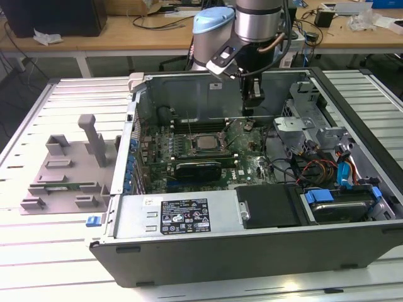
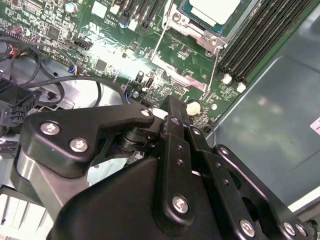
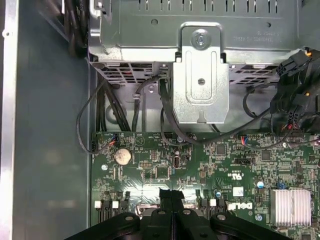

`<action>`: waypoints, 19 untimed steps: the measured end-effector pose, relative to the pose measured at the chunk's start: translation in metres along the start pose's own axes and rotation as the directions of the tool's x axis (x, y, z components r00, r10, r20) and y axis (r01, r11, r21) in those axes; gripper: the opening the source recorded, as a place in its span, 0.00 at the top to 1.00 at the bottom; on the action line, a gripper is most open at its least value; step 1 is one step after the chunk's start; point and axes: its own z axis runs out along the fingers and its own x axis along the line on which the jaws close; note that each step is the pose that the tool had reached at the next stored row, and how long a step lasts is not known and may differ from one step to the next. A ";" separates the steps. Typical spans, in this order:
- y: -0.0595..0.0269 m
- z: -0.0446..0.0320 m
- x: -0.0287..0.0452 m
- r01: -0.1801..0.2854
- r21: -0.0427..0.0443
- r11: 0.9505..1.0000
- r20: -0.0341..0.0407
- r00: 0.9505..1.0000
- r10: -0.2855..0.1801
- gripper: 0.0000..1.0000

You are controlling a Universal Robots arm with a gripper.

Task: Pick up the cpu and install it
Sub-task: 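Close the cpu cover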

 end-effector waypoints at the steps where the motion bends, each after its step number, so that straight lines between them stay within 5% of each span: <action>1: 0.0008 0.0014 0.0000 0.000 0.001 1.000 0.000 1.000 0.000 0.89; 13: 0.0133 0.0218 0.0003 0.000 0.018 1.000 0.000 1.000 0.000 0.89; 19: 0.0131 0.0371 0.0006 0.000 0.027 1.000 0.000 1.000 0.000 0.89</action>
